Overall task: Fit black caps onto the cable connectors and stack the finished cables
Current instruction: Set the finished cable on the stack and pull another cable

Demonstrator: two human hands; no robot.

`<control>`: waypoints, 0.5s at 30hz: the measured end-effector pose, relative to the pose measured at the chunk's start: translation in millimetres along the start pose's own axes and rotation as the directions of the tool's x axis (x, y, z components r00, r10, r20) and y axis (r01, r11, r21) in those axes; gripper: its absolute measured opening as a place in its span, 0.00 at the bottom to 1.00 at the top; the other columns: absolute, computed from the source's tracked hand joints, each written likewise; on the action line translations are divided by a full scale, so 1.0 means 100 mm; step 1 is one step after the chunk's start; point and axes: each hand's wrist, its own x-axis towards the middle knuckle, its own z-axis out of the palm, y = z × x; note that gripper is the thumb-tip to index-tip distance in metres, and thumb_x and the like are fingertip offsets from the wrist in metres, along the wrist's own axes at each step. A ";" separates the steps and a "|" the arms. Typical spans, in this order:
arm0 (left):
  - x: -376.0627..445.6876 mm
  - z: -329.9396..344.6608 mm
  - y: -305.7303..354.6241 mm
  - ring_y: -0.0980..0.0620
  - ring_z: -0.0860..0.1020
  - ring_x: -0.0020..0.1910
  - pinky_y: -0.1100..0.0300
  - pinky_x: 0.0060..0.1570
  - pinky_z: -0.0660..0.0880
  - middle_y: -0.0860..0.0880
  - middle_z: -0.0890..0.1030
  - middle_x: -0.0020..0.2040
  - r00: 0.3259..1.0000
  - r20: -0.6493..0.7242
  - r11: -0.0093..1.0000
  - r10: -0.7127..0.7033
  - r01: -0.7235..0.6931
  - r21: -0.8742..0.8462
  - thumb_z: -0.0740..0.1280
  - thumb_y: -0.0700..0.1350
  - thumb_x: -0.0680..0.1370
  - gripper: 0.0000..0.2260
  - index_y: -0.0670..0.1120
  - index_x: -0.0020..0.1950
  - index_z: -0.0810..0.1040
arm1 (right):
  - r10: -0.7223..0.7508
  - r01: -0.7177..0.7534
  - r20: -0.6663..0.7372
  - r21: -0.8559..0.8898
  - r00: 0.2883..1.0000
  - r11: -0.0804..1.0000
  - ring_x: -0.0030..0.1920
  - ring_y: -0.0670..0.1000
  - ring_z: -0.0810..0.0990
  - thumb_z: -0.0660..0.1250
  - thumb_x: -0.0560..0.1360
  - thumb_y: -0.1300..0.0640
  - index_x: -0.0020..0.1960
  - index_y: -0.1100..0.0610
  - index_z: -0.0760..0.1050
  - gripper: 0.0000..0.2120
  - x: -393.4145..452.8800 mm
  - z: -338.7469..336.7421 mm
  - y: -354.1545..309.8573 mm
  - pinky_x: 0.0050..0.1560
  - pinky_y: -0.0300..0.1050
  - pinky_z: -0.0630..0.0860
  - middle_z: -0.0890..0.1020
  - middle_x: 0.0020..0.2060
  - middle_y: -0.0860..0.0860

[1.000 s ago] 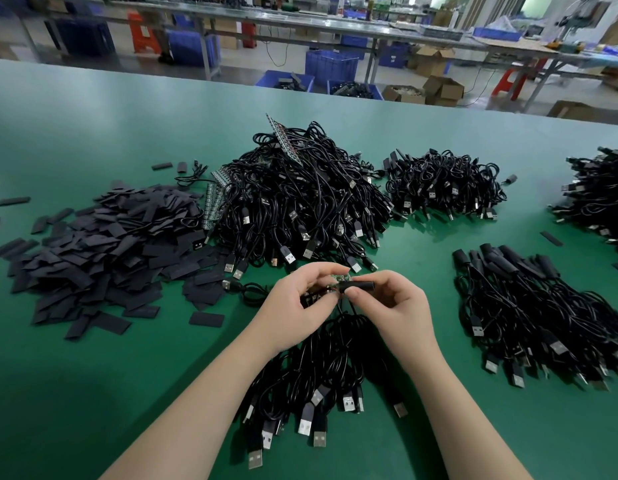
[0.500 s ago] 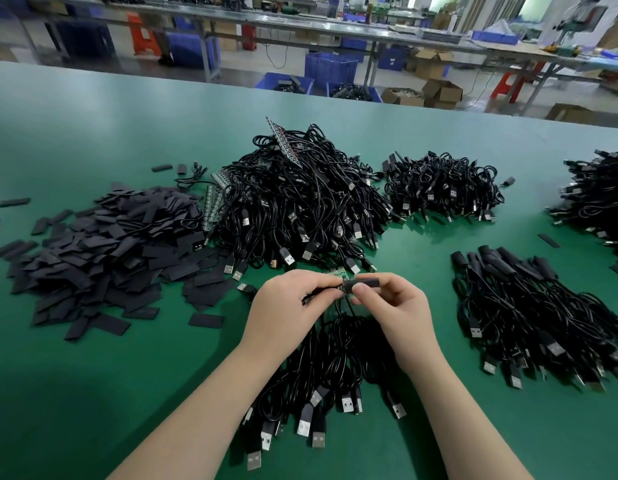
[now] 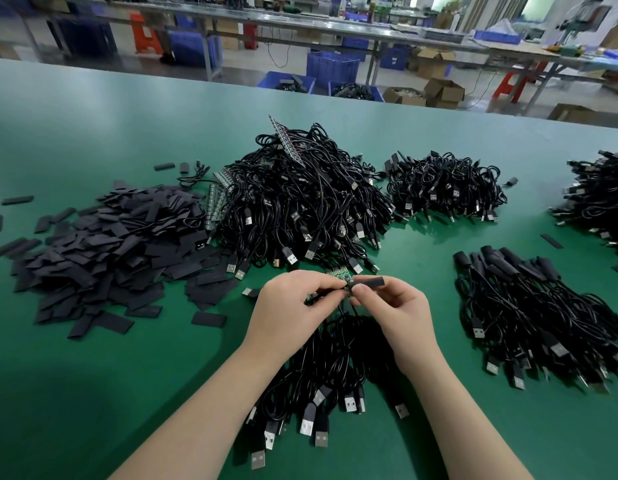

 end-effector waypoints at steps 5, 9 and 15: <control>0.00 0.00 -0.01 0.62 0.80 0.48 0.60 0.50 0.77 0.63 0.83 0.44 1.000 0.022 1.000 -0.002 0.002 0.023 0.74 0.47 0.72 0.07 0.55 0.48 0.85 | 0.014 -0.014 0.012 -0.008 1.000 1.000 0.42 0.47 0.85 0.76 0.70 0.55 0.44 0.48 0.86 0.04 0.00 -0.02 -0.01 0.45 0.36 0.79 0.87 0.41 0.51; 0.01 0.01 0.00 0.63 0.80 0.47 0.57 0.51 0.78 0.64 0.82 0.43 1.000 0.022 0.999 0.013 -0.013 0.031 0.72 0.50 0.72 0.06 0.55 0.48 0.85 | 0.003 -0.003 -0.028 0.027 1.000 1.000 0.40 0.44 0.84 0.74 0.73 0.64 0.42 0.48 0.86 0.10 0.00 0.00 0.00 0.43 0.34 0.78 0.86 0.37 0.50; -0.01 0.01 -0.01 0.64 0.79 0.49 0.64 0.51 0.75 0.60 0.84 0.45 0.996 -0.036 0.996 0.081 -0.079 0.045 0.74 0.46 0.71 0.06 0.53 0.47 0.86 | 0.007 -0.007 -0.009 0.037 1.000 0.999 0.40 0.44 0.84 0.73 0.73 0.64 0.42 0.49 0.86 0.10 -0.01 0.03 -0.02 0.43 0.33 0.78 0.86 0.37 0.50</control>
